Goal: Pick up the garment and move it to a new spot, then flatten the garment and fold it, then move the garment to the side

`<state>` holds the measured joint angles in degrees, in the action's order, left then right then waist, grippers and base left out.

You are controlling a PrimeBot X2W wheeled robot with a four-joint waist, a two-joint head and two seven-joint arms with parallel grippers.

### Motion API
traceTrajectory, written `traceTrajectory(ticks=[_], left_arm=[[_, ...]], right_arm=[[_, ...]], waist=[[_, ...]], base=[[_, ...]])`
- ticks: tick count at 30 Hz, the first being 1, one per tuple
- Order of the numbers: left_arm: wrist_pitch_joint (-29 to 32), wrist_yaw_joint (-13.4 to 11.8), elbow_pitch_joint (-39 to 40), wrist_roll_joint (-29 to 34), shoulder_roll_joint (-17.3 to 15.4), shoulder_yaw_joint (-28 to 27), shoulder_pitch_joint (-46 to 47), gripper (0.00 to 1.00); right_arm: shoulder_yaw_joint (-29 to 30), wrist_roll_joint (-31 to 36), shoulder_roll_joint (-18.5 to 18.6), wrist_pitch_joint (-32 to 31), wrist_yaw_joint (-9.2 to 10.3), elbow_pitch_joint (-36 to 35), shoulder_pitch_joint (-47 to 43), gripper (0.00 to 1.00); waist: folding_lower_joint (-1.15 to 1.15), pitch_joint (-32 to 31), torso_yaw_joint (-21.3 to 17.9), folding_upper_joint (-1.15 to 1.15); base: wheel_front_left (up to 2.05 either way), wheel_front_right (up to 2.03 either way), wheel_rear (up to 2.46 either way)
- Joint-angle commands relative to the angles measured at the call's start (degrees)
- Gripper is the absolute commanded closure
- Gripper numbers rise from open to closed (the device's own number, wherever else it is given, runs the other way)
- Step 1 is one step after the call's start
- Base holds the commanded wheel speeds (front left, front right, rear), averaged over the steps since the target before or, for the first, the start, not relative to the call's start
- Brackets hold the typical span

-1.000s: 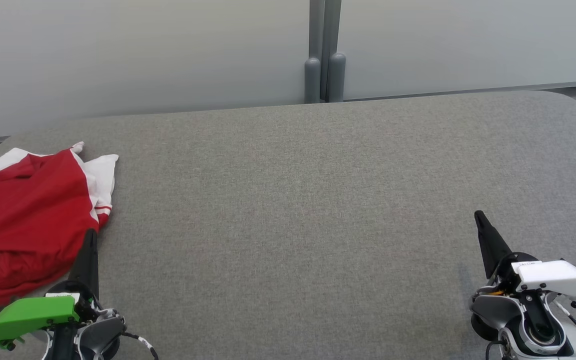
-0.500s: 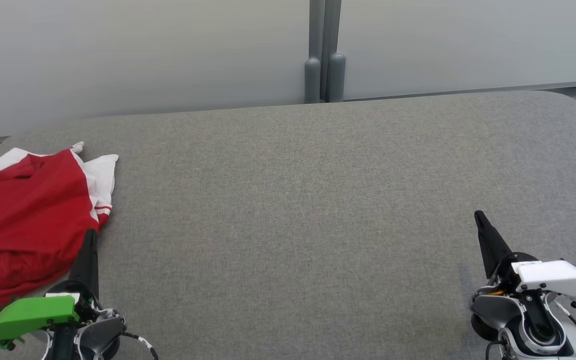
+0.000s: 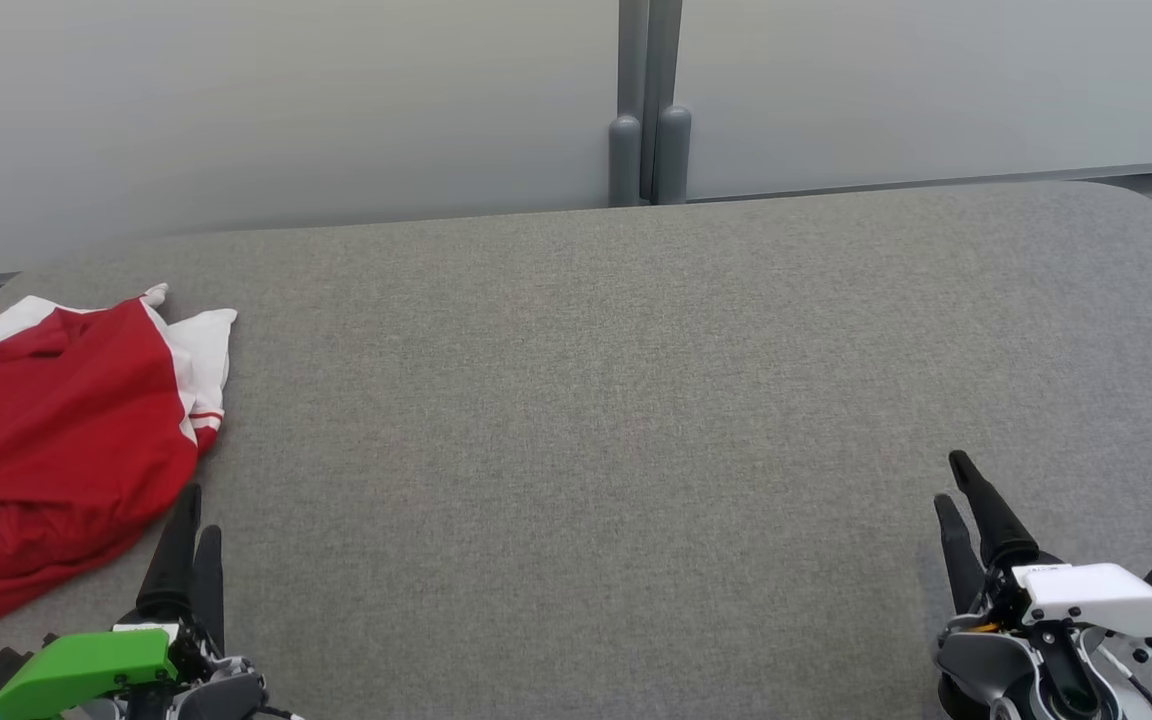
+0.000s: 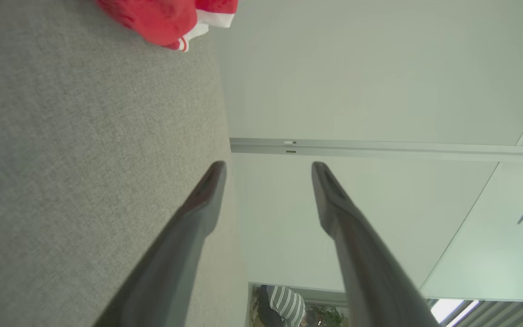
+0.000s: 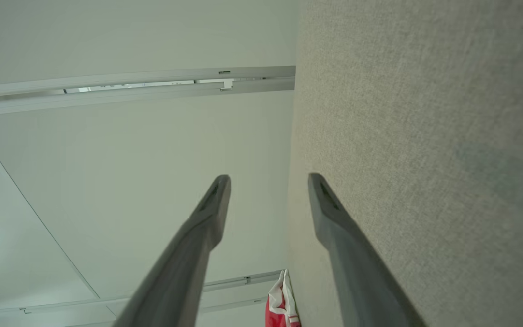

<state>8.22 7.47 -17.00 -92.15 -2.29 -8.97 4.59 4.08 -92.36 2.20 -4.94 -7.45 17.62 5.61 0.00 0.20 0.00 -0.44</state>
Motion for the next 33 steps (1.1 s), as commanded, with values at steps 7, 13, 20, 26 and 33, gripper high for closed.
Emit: traceTrajectory(ticks=[7,13,20,26,33], left_arm=[[-2.5,0.01,1.84,0.23,-0.19,2.3,-0.06,0.0],[-4.61,0.01,2.37,2.76,-0.27,3.98,-0.49,0.0],[-6.51,-0.09,2.75,7.27,-0.32,5.11,-0.74,0.0],[-8.01,-0.21,2.86,12.88,-0.36,6.12,-0.96,0.0],[-9.65,-0.26,3.06,20.66,-0.42,6.76,-0.92,0.0]], right_arm=[[-0.97,1.21,0.2,2.19,0.0,-2.87,-0.91,0.0],[-1.2,5.82,0.35,3.96,-0.01,-4.93,-1.97,0.0],[-1.14,13.79,0.5,5.6,-0.01,-7.34,-2.63,0.0],[-0.88,21.06,0.74,6.9,-0.01,-8.91,-3.11,0.0],[-0.59,30.01,1.51,8.31,-0.02,-10.14,-3.24,0.0]], waist=[[0.0,-0.01,0.01,0.03],[0.0,-0.04,0.05,0.06],[0.0,-0.08,0.14,0.08],[0.0,-0.08,0.24,0.1],[0.0,-0.05,0.37,0.13]], base=[[0.0,0.0,0.0],[0.0,0.0,0.0],[0.0,0.0,0.0],[0.0,0.0,0.0],[0.0,0.0,0.0]])
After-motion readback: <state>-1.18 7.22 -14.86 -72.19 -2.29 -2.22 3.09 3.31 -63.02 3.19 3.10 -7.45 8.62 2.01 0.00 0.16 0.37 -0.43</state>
